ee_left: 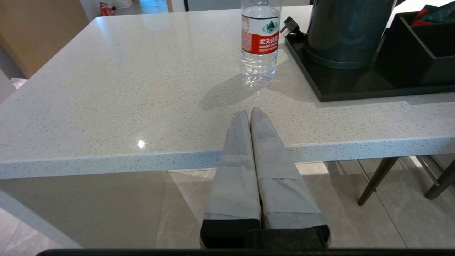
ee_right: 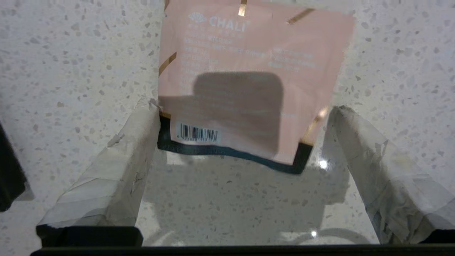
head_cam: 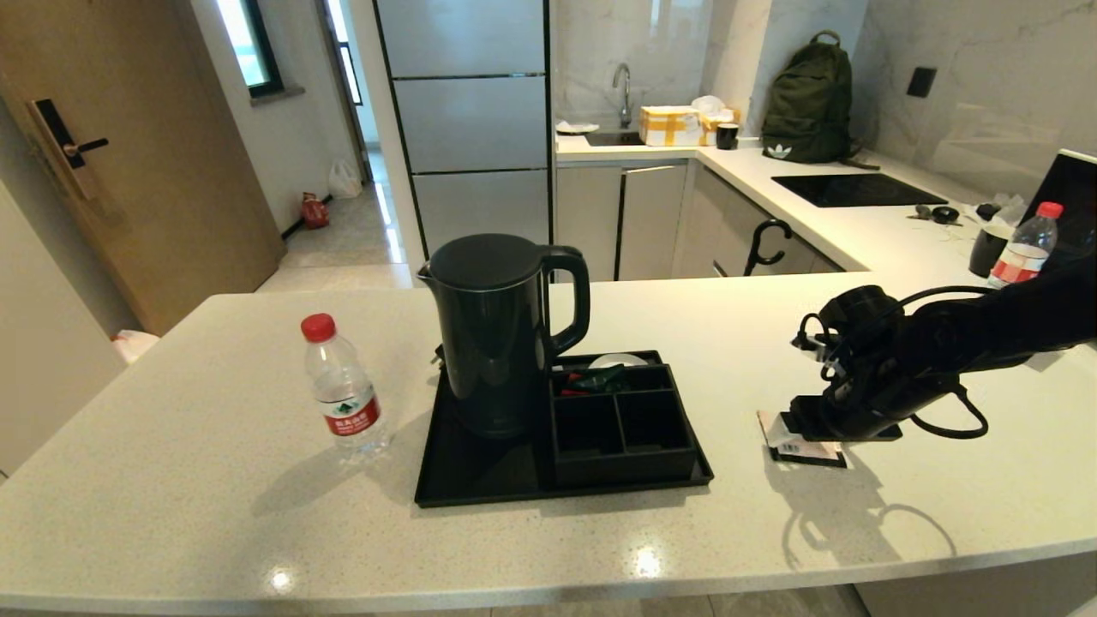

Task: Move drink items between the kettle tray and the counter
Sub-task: Return the tea bag to its original position

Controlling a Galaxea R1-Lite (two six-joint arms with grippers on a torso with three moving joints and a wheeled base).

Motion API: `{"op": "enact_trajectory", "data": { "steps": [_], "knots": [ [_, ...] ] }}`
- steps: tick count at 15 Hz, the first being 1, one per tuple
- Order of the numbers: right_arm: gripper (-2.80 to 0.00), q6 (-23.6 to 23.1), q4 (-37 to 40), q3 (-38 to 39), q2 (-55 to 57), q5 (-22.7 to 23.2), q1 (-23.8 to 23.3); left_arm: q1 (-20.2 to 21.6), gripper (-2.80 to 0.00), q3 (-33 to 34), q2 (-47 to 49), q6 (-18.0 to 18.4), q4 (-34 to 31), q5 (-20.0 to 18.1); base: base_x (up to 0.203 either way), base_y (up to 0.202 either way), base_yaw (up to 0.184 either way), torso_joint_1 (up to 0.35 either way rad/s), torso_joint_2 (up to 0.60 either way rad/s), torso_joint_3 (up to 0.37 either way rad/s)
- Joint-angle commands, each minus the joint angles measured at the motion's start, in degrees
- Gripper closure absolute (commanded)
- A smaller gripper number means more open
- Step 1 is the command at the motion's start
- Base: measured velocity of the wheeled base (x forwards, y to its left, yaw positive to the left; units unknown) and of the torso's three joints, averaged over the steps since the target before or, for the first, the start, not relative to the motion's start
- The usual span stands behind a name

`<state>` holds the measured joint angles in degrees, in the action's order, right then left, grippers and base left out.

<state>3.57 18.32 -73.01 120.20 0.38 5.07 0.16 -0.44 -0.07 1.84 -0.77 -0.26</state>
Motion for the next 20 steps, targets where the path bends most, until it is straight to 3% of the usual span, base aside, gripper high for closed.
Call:
{"op": "enact_trajectory", "data": {
  "steps": [1, 9, 10, 20],
  "knots": [
    [-2.80, 0.1, -0.6, 0.1, 0.8, 0.1, 0.2, 0.0, 0.00, 0.0, 0.1, 0.0, 0.0, 0.0, 0.000, 0.000, 0.000, 0.000, 0.00, 0.000],
    [-2.80, 0.4, -1.0, 0.1, 1.4, 0.0, 0.6, 0.0, 0.00, 0.0, 0.1, 0.0, 0.0, 0.0, 0.000, 0.000, 0.000, 0.000, 0.00, 0.000],
    [0.00, 1.0, -1.6, 0.1, 1.4, 0.0, 0.5, 0.0, 0.00, 0.0, 0.1, 0.0, 0.0, 0.0, 0.000, 0.000, 0.000, 0.000, 0.00, 0.000],
    [0.00, 1.9, -2.2, 0.3, 1.1, 0.1, 0.6, 0.0, 0.00, 0.0, 0.1, 0.0, 0.0, 0.0, 0.000, 0.000, 0.000, 0.000, 0.00, 0.000]
  ]
}}
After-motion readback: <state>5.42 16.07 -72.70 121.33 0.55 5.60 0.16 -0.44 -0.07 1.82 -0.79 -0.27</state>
